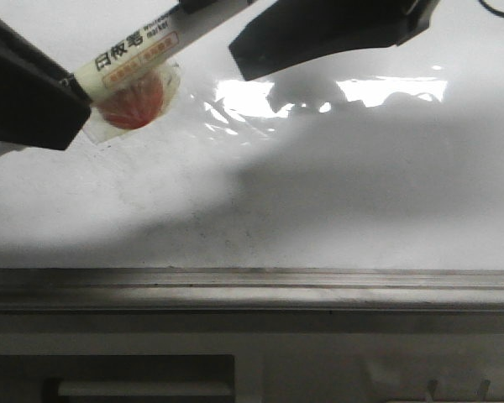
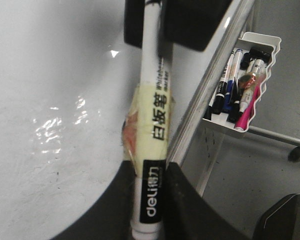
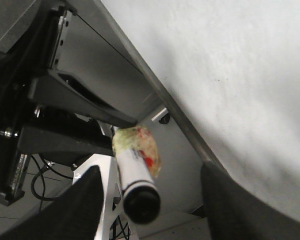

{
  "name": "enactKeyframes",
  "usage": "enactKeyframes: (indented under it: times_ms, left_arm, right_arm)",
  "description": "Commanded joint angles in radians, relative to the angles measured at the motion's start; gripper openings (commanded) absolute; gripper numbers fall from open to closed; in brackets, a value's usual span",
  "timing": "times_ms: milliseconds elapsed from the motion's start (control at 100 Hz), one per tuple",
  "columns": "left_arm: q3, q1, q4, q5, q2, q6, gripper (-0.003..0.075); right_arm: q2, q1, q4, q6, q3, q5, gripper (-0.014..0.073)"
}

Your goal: Write number 6 on whiteboard

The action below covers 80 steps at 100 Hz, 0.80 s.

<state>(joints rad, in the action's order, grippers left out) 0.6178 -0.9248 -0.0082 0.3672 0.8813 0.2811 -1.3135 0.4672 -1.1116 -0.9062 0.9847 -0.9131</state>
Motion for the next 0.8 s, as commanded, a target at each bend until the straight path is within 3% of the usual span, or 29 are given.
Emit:
enactKeyframes:
  times_ms: [0,170,480,580,670,790]
  left_arm:
    - [0.036,-0.008,0.008,-0.075,-0.003,-0.002,-0.0020]
    - [0.036,-0.008,0.008,-0.079,-0.003,-0.002,-0.0020]
    - [0.036,-0.008,0.015,-0.103,-0.003,-0.002,-0.0019]
    - [0.036,-0.008,0.015,-0.101,-0.003,-0.002,-0.0013]
    - [0.036,-0.008,0.008,-0.101,-0.003,-0.004,0.0064]
    - [0.037,-0.001,0.003,-0.104,-0.014,-0.016,0.0299]
  right_arm:
    - [0.004,0.026,-0.066,-0.015,0.046,0.021,0.0384]
    - [-0.021,0.062,-0.068,-0.019,0.055,0.049,0.0360]
    - [-0.036,0.062,-0.097,-0.071,0.055,0.024,-0.0074]
    - [-0.036,0.062,-0.106,-0.078,0.055,0.022,-0.0065]
    - [-0.036,0.062,-0.106,-0.084,0.055,0.022,-0.0064]
    - [-0.034,0.062,-0.105,-0.093,0.055,0.021,-0.0064]
